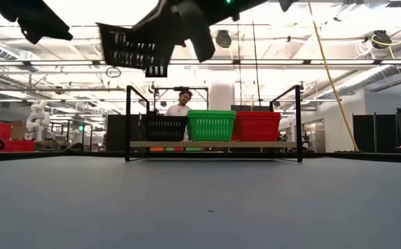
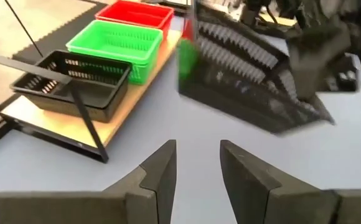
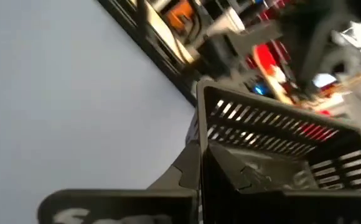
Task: Stack baskets on shelf by color
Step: Stack the black bin on top of the black bin on the shelf
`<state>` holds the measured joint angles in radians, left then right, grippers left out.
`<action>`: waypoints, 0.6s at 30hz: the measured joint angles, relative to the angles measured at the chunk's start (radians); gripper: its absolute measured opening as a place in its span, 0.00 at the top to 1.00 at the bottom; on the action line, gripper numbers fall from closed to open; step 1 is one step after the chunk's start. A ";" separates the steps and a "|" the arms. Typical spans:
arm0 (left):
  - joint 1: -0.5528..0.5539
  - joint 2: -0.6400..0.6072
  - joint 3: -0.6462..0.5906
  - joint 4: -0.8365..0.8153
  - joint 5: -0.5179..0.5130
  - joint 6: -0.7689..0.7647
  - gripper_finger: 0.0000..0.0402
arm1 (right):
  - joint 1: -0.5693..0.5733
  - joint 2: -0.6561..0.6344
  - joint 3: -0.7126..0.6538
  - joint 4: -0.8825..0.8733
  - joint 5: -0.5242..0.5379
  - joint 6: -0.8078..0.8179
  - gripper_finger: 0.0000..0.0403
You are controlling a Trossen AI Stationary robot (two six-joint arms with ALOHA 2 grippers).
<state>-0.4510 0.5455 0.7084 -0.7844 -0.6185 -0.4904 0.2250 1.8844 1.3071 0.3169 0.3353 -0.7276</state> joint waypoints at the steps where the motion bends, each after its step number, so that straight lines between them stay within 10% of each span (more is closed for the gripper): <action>1: -0.004 -0.016 -0.010 -0.003 -0.011 0.000 0.69 | -0.021 -0.016 0.000 -0.011 0.000 -0.029 0.99; 18: -0.002 -0.036 -0.035 -0.035 -0.133 0.064 0.69 | -0.535 -0.027 -0.002 -0.029 -0.381 -0.179 0.99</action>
<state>-0.4529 0.5095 0.6739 -0.8192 -0.7510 -0.4268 -0.3104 1.8575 1.3056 0.2877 -0.0453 -0.9061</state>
